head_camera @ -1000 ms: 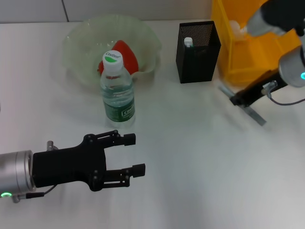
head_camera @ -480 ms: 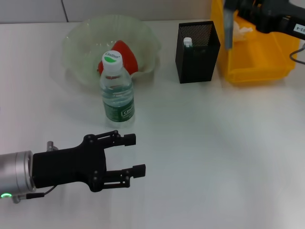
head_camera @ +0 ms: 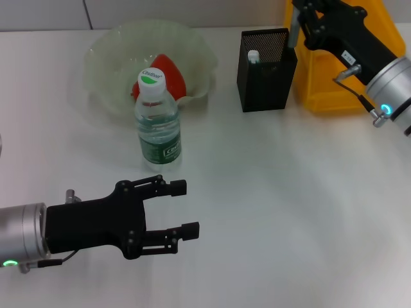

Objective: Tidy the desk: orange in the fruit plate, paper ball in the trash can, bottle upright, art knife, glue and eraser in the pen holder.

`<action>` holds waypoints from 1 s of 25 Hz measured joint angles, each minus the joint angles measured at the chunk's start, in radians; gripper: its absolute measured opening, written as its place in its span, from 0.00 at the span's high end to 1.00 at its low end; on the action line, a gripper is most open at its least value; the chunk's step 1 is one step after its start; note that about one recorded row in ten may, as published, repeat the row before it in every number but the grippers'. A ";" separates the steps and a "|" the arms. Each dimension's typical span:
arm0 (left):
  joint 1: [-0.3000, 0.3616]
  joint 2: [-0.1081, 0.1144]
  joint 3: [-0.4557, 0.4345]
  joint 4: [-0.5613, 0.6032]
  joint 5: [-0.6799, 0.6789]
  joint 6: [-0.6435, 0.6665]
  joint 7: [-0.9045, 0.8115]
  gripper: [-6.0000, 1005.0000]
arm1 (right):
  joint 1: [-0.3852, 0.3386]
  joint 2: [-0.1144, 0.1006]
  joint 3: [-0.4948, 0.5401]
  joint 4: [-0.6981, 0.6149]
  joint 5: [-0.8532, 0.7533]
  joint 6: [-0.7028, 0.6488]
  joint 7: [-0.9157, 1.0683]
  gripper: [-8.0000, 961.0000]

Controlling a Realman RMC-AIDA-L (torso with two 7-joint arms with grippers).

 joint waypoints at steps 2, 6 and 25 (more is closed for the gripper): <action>0.000 -0.001 0.000 0.001 0.000 0.000 0.001 0.20 | 0.012 0.000 0.001 0.018 0.013 0.008 -0.019 0.86; -0.002 -0.004 0.000 0.001 0.000 -0.001 0.001 0.20 | 0.018 0.000 0.001 0.023 0.014 0.017 -0.057 0.86; -0.039 -0.010 0.000 0.017 -0.001 -0.001 -0.073 0.20 | 0.067 0.000 0.088 0.137 0.005 0.013 -0.267 0.86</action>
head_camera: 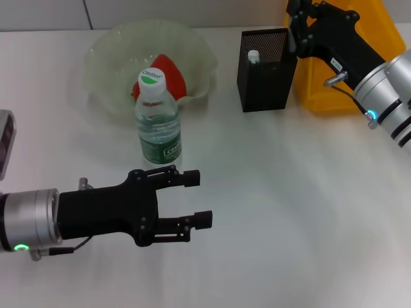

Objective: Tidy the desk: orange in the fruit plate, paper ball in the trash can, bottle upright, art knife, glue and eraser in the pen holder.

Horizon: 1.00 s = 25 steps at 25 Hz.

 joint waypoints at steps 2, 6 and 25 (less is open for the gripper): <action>-0.008 0.000 0.000 0.000 0.000 -0.001 -0.009 0.20 | 0.004 0.000 0.008 0.005 -0.001 0.000 -0.016 0.86; -0.018 -0.001 0.000 0.005 0.001 -0.005 -0.017 0.20 | 0.030 0.000 0.010 0.009 -0.003 0.033 -0.027 0.86; -0.013 0.001 -0.027 0.009 0.001 0.002 -0.018 0.20 | 0.034 -0.004 -0.030 -0.043 -0.097 0.057 0.151 0.66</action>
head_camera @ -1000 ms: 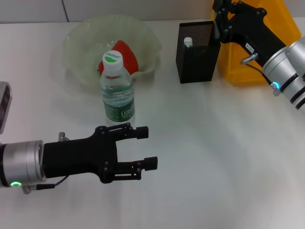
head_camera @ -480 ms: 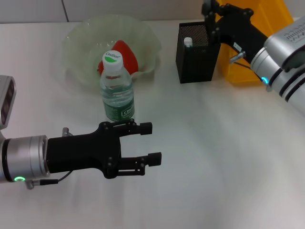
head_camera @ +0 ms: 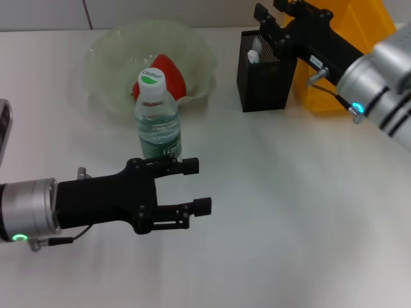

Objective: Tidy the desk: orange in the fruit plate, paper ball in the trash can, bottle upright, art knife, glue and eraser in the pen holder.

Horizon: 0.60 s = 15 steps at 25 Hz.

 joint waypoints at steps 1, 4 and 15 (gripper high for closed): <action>0.010 0.007 -0.011 0.006 0.001 0.013 -0.001 0.20 | -0.055 -0.007 -0.038 -0.075 -0.065 -0.054 0.145 0.64; 0.024 0.017 -0.026 0.012 0.001 0.030 -0.003 0.20 | -0.147 -0.011 -0.082 -0.230 -0.160 -0.090 0.355 0.61; 0.099 0.080 -0.100 0.024 0.006 0.101 0.005 0.20 | -0.399 -0.065 -0.019 -0.731 -0.769 -0.693 0.800 0.21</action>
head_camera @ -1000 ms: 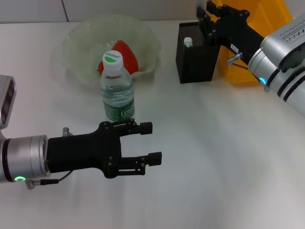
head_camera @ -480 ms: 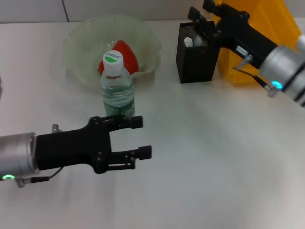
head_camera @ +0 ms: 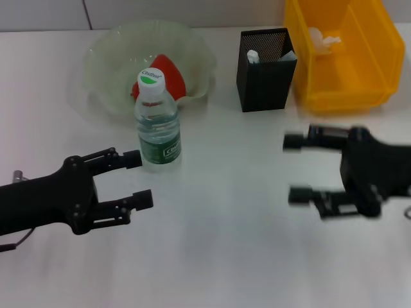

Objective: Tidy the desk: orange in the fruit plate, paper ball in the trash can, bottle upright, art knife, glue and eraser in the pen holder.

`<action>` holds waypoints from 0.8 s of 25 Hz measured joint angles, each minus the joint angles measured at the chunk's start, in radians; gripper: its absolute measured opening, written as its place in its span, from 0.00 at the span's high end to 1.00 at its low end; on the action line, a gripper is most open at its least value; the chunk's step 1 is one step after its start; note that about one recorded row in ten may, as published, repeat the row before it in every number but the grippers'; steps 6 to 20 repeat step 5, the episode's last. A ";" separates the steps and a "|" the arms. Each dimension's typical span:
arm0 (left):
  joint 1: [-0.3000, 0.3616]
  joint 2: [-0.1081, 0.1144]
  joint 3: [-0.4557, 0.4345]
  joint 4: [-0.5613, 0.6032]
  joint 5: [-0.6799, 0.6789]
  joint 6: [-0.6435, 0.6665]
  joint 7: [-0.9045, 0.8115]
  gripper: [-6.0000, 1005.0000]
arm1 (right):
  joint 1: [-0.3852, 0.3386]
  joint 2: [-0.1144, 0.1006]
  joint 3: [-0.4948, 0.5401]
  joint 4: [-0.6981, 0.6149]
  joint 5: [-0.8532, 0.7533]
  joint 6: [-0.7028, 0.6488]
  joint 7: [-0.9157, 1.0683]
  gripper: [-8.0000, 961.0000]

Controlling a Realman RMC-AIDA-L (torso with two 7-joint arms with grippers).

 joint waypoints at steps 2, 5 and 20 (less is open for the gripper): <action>0.004 0.006 -0.034 0.006 0.037 0.018 0.000 0.20 | 0.013 0.012 0.003 0.012 -0.044 -0.034 -0.001 0.19; 0.004 0.006 -0.050 0.011 0.054 0.023 -0.001 0.20 | 0.016 0.017 0.001 0.012 -0.049 -0.028 -0.003 0.17; 0.004 0.006 -0.050 0.011 0.054 0.023 -0.001 0.20 | 0.016 0.017 0.001 0.012 -0.049 -0.028 -0.003 0.17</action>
